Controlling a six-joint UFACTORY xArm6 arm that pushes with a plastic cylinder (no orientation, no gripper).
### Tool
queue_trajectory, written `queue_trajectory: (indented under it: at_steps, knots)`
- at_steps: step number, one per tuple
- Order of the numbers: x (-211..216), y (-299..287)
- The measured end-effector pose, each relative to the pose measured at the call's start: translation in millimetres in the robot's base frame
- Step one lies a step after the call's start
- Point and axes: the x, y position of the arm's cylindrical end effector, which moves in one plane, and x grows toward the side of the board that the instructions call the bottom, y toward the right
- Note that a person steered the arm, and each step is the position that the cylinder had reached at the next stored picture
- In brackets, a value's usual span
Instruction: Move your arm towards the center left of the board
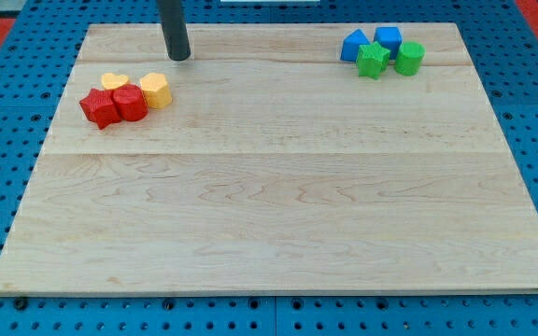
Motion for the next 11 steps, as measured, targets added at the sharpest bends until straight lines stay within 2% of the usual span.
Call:
queue_trajectory:
  at_steps: [2, 3, 5, 6, 7, 8, 9, 10, 11]
  knots:
    - [12, -5]
    - [18, 26]
    - [77, 33]
    - [104, 85]
    - [187, 66]
    - [245, -37]
    - [258, -166]
    - [250, -173]
    - [225, -172]
